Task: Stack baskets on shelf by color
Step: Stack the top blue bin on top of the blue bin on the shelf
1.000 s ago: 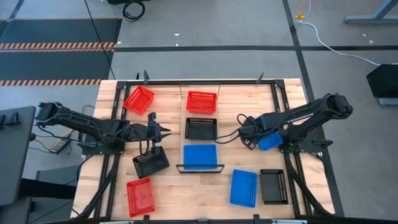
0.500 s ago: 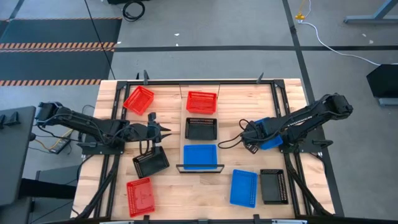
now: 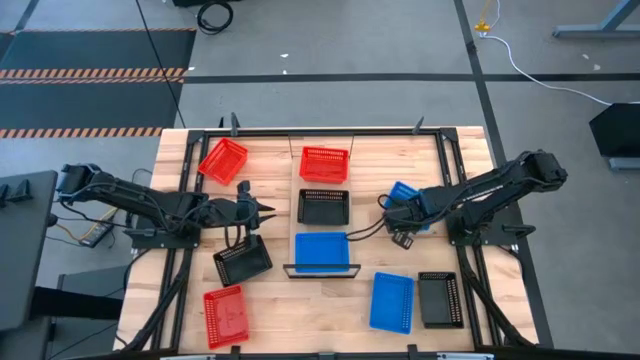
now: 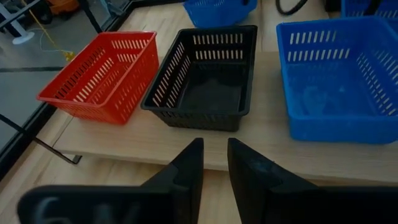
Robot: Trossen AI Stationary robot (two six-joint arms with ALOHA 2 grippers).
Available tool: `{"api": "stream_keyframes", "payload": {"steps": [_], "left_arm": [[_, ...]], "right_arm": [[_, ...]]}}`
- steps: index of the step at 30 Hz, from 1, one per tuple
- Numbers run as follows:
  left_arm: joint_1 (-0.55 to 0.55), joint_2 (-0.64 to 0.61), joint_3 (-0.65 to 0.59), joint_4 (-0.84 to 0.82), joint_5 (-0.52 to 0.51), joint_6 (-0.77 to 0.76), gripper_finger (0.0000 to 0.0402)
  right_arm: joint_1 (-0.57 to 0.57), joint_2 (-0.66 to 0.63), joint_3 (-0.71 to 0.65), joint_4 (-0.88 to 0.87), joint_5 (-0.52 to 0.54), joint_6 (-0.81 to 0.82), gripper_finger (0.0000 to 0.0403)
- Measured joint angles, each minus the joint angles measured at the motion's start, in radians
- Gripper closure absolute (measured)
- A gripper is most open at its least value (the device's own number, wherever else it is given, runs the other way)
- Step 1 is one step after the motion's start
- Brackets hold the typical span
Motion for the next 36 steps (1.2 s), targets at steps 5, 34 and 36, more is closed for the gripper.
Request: {"api": "stream_keyframes", "payload": {"steps": [5,34,36], "left_arm": [[-0.001,0.0,0.0,0.0,0.0,-0.005,0.0328],[-0.001,0.002,-0.001,0.001,0.0,-0.016,0.0335],[-0.001,0.002,-0.001,0.0,0.0,-0.016,0.0334]], "right_arm": [[0.016,0.0,0.122,-0.023,-0.001,-0.026,0.0393],[0.091,0.113,0.402,0.453,-0.252,-0.333,0.0386],[0.091,0.129,0.402,0.477,-0.273,-0.335,0.0379]]}}
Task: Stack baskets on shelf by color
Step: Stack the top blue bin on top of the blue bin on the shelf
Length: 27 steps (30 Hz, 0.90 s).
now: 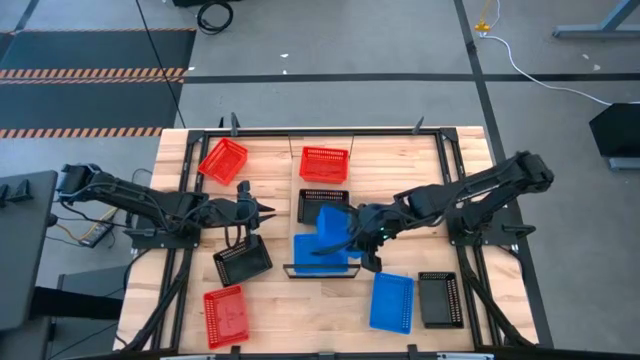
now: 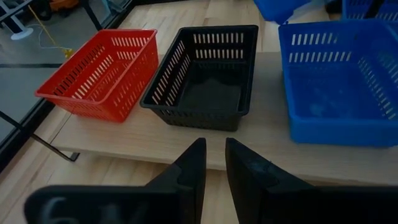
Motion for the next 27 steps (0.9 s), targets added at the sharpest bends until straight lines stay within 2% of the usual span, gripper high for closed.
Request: {"api": "stream_keyframes", "payload": {"steps": [8,15,22,27], "left_arm": [[0.0,0.0,0.0,0.0,0.0,0.0,0.0334],[0.0,0.0,0.0,0.0,0.0,-0.003,0.0337],[0.0,0.0,0.0,0.001,0.0,-0.008,0.0335],[0.0,0.0,0.0,0.0,0.0,-0.009,0.0333]], "right_arm": [[0.002,-0.001,0.033,0.0,-0.003,-0.024,0.0393],[0.008,0.002,0.06,0.019,-0.004,-0.059,0.0382],[0.009,0.004,0.062,0.08,-0.03,-0.086,0.0392],[0.008,0.004,0.062,0.095,-0.025,-0.086,0.0355]]}}
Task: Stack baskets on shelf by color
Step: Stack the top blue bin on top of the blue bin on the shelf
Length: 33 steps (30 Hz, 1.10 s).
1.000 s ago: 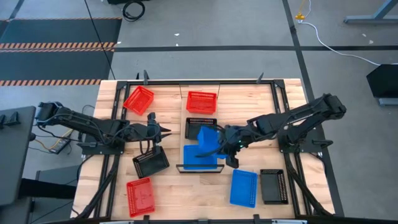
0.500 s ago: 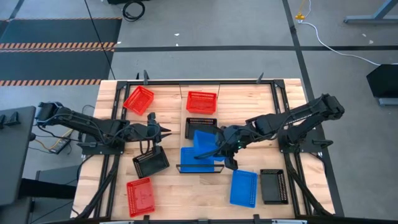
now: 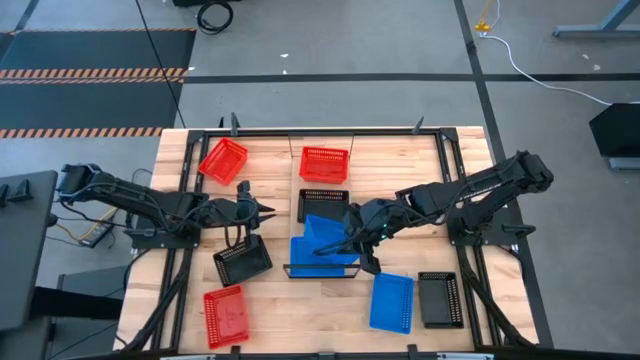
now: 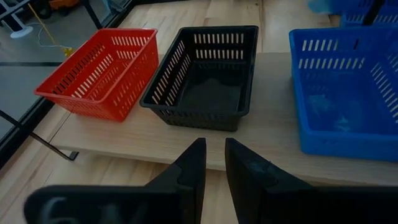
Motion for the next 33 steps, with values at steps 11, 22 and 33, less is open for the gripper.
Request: {"api": "stream_keyframes", "payload": {"steps": [11,22,33], "left_arm": [[0.0,0.0,0.0,0.0,0.0,0.0,0.0334],[0.0,0.0,0.0,0.0,0.0,-0.001,0.0336],[0.0,0.0,0.0,0.0,0.023,-0.002,0.0331]], "right_arm": [[0.0,0.0,0.0,0.005,0.04,-0.019,0.0301],[0.0,0.0,0.0,-0.063,0.042,-0.019,0.0301],[-0.029,0.0,0.0,-0.356,0.271,0.051,0.0302]]}}
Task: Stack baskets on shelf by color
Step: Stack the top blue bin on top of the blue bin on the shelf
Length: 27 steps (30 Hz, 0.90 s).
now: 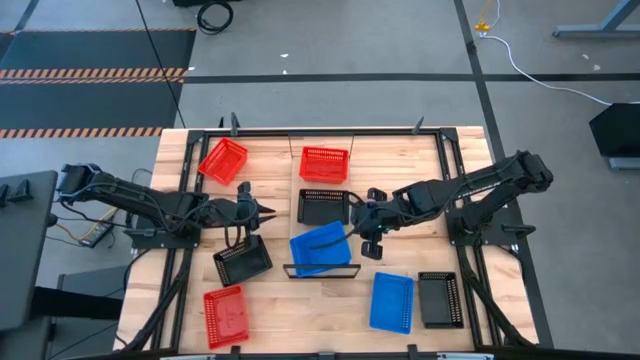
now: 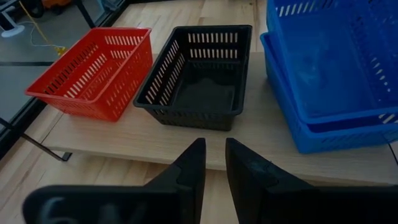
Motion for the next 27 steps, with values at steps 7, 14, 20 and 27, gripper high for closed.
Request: {"api": "stream_keyframes", "payload": {"steps": [7,14,20,27], "left_arm": [[0.0,0.0,0.0,0.0,0.0,0.0,0.0337],[0.0,0.0,0.0,-0.002,0.0,0.0,0.0331],[0.0,0.0,0.001,-0.006,0.0,0.0,0.0335],[0.0,0.0,0.001,-0.007,0.0,-0.001,0.0331]], "right_arm": [[-0.001,0.001,-0.05,0.11,-0.037,0.005,0.0302],[-0.001,0.059,-0.089,0.167,-0.088,-0.012,0.0302],[-0.001,0.082,-0.09,0.242,-0.14,-0.05,0.0302],[-0.001,0.065,-0.087,0.275,-0.146,-0.055,0.0302]]}}
